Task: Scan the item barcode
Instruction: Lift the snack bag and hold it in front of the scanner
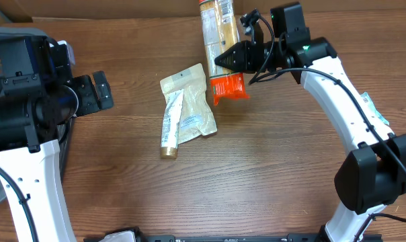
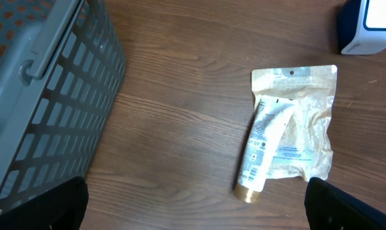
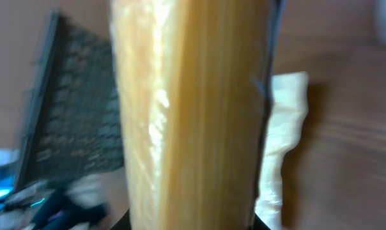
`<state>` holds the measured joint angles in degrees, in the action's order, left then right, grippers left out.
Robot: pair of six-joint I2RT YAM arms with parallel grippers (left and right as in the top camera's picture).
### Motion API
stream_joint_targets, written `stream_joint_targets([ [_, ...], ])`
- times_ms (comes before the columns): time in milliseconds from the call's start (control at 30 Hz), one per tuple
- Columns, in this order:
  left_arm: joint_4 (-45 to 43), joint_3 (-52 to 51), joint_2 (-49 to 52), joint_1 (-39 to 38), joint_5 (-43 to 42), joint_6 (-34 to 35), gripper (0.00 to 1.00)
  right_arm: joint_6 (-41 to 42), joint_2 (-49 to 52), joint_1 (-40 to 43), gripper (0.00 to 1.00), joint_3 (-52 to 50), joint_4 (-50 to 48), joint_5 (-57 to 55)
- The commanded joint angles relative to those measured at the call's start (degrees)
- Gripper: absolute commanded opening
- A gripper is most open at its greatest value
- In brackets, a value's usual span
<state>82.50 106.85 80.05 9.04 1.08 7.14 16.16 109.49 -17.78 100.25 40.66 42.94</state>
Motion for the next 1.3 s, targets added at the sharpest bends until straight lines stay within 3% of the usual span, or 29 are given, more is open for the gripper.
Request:
stream_joint_targets([
  [0, -0.2, -0.1, 0.2, 0.2, -0.5, 0.4, 0.99, -6.4, -2.0, -2.9, 0.03, 8.2, 0.2, -23.6],
  [33, -0.2, -0.1, 0.2, 0.2, -0.5, 0.4, 0.99, -8.3, -2.0, -4.1, 0.03, 8.3, 0.2, -30.8],
  [100, -0.2, -0.1, 0.2, 0.2, -0.5, 0.4, 1.00, -15.2, -0.7, -8.6, 0.04, 7.8, -4.3, -59.5],
  [233, -0.2, -0.1, 0.2, 0.2, -0.5, 0.4, 1.00, -25.8, 4.0, -10.9, 0.04, 7.8, -13.5, -76.3],
  [433, -0.2, -0.1, 0.2, 0.2, -0.5, 0.4, 0.99, -49.9, 12.4, -11.4, 0.04, 7.8, -25.3, -84.7],
  [700, -0.2, -0.1, 0.2, 0.2, -0.5, 0.4, 0.99, -68.1, 23.5, -10.0, 0.04, 7.8, -42.8, -95.6],
  [967, -0.2, -0.1, 0.2, 0.2, -0.5, 0.4, 0.99, -72.6, 30.5, -8.6, 0.04, 7.8, -54.8, -101.9],
  [1267, -0.2, -0.1, 0.2, 0.2, -0.5, 0.4, 1.00, -71.9, 31.7, -8.1, 0.04, 7.7, -55.1, -103.8],
])
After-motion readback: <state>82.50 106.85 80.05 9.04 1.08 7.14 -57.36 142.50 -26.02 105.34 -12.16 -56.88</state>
